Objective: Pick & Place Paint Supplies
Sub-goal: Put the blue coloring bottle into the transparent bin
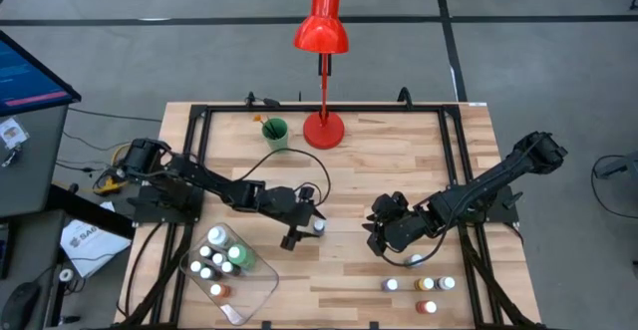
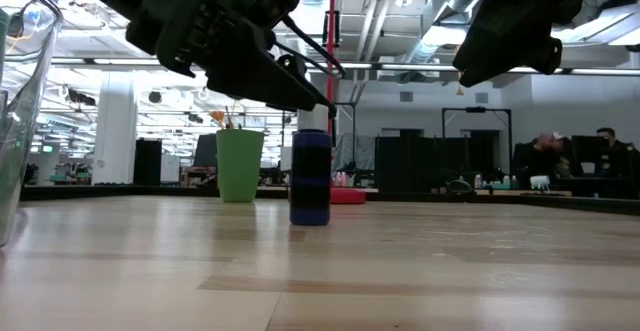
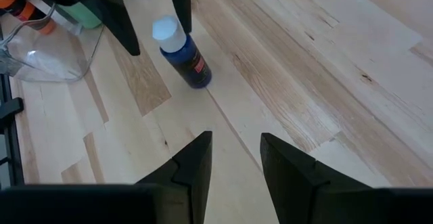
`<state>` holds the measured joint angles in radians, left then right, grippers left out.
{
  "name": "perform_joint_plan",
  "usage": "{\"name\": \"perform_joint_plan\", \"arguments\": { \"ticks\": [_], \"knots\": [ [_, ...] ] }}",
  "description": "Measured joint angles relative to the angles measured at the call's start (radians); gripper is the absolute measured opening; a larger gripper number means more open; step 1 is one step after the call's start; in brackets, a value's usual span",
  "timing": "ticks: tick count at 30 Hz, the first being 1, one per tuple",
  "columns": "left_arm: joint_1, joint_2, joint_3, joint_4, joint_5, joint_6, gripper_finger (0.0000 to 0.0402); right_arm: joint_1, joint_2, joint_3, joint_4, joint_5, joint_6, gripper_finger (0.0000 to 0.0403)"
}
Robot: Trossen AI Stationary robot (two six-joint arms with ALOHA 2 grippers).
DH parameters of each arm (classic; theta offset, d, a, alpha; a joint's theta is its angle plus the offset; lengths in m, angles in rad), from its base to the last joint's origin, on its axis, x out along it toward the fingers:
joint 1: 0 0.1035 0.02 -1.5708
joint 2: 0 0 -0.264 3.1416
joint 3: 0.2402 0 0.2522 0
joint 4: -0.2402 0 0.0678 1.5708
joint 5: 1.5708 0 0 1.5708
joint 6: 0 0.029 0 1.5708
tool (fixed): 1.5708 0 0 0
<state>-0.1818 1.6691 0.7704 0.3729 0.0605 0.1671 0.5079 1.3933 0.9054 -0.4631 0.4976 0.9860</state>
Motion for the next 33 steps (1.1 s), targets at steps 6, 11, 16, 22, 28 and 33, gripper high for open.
{"name": "perform_joint_plan", "arguments": {
  "ticks": [6, 11, 16, 22, 28, 33],
  "knots": [
    [-0.001, 0.004, 0.000, 0.002, 0.021, 0.000, 0.0215, 0.000, 0.000, 0.000, 0.000, 0.000, 0.001, 0.0122],
    [0.000, 0.029, 0.000, 0.001, 0.046, -0.009, 0.0176, 0.000, 0.000, 0.000, 0.000, 0.000, 0.001, 0.0122],
    [0.000, 0.020, 0.001, 0.003, 0.046, -0.042, 0.0131, 0.000, 0.000, 0.000, 0.000, 0.000, 0.001, 0.0122],
    [-0.001, 0.007, 0.001, 0.004, 0.046, -0.048, 0.0103, 0.000, 0.000, 0.000, -0.008, 0.000, 0.001, 0.0122],
    [-0.040, -0.114, 0.000, -0.022, 0.046, -0.141, 0.0103, 0.000, 0.000, 0.000, -0.009, 0.000, -0.001, 0.0122],
    [-0.106, -0.361, 0.000, -0.207, 0.044, -0.220, 0.0103, 0.000, 0.000, 0.000, -0.019, 0.000, -0.001, 0.0122]
  ]
}}
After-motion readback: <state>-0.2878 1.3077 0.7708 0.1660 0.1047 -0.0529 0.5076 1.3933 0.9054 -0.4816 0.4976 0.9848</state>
